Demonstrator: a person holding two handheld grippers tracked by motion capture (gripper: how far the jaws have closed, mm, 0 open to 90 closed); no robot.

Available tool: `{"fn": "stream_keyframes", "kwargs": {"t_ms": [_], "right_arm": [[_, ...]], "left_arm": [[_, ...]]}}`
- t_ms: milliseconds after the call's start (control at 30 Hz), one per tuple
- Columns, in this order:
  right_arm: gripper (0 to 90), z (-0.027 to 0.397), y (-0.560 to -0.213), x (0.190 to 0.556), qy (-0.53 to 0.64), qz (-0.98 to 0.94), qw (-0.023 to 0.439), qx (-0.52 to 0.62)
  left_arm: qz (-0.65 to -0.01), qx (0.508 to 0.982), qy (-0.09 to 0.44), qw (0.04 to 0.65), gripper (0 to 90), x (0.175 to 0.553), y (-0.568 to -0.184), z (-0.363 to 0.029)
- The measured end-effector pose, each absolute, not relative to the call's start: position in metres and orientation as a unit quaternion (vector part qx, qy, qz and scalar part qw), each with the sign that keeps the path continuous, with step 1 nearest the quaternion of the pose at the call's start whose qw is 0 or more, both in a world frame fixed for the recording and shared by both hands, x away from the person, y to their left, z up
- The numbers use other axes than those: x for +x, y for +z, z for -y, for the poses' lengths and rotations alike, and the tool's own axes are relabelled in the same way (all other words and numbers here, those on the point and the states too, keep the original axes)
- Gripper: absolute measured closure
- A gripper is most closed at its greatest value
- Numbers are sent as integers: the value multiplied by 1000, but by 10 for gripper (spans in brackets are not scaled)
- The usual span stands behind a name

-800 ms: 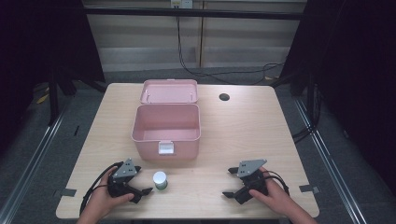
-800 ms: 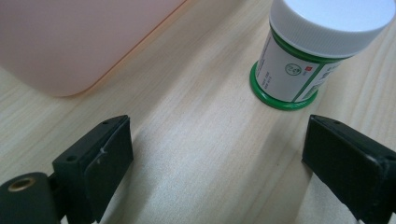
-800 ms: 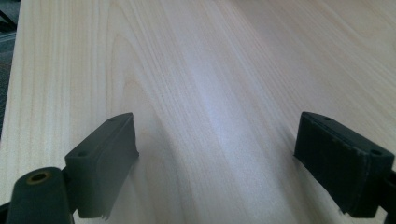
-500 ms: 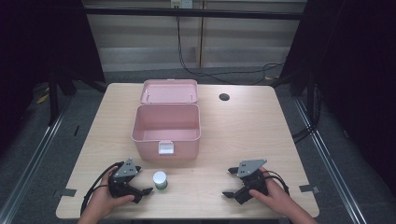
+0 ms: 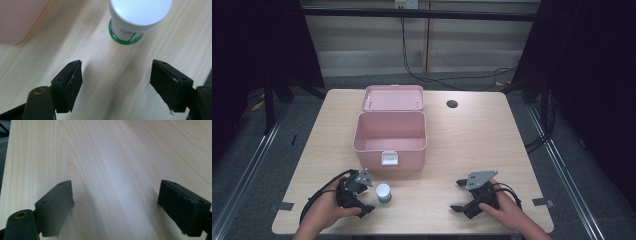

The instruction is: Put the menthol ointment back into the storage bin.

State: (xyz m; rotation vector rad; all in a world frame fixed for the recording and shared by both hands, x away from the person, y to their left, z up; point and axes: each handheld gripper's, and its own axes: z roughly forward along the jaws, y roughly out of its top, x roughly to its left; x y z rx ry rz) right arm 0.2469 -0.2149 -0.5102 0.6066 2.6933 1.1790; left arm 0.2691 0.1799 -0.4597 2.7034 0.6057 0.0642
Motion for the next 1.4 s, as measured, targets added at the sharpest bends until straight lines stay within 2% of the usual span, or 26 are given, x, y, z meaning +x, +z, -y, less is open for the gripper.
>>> {"fn": "stream_keyframes", "kwargs": {"t_ms": [400, 1033, 1233, 1400], "right_arm": [[123, 215, -510, 247, 392, -895, 70, 202], [123, 215, -510, 247, 392, -895, 70, 201], [123, 215, -510, 247, 392, -895, 70, 201], [123, 215, -510, 247, 392, -895, 70, 202]], "left_arm": [[-207, 968, -7, 140, 309, 284, -446, -153], [-192, 973, -29, 126, 375, 296, -435, -125], [-191, 973, -36, 123, 423, 299, -432, -117], [-205, 971, -46, 115, 500, 302, -431, -114]]}}
